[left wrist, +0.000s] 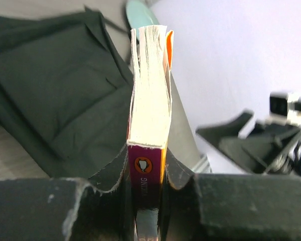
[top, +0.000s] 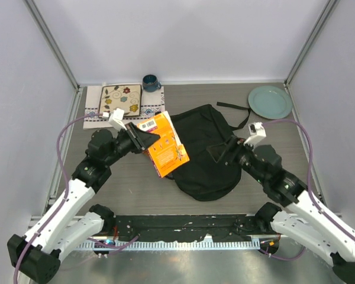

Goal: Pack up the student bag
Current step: Pick up the book from the center of the board.

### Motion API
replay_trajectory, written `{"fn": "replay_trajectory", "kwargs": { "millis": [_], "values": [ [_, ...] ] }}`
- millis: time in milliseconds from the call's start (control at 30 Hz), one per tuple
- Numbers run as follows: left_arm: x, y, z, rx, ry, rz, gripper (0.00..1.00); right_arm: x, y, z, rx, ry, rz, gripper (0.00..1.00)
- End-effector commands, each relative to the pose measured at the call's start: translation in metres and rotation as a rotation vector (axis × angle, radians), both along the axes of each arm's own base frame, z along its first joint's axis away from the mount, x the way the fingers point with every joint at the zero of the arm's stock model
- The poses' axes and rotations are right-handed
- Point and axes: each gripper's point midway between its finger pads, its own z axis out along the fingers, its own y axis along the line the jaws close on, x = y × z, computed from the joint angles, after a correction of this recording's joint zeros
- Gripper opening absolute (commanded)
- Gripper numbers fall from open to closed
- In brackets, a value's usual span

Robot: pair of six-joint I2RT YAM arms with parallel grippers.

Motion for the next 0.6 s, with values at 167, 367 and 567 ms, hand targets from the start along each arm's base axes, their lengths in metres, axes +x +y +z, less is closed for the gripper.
{"fn": "replay_trajectory", "kwargs": {
  "millis": [167,367,567],
  "values": [
    [0.039,0.024,0.047,-0.245,-0.082,0.277,0.0,-0.034,0.041,-0.009,0.55,0.13,0.162,0.82],
    [0.045,0.001,0.049,-0.341,-0.071,0.183,0.0,-0.024,0.058,0.0,0.68,0.151,0.195,0.83],
    [0.048,-0.01,0.049,-0.409,-0.087,0.166,0.0,-0.013,0.072,0.001,0.818,0.211,0.212,0.84]
  ]
}}
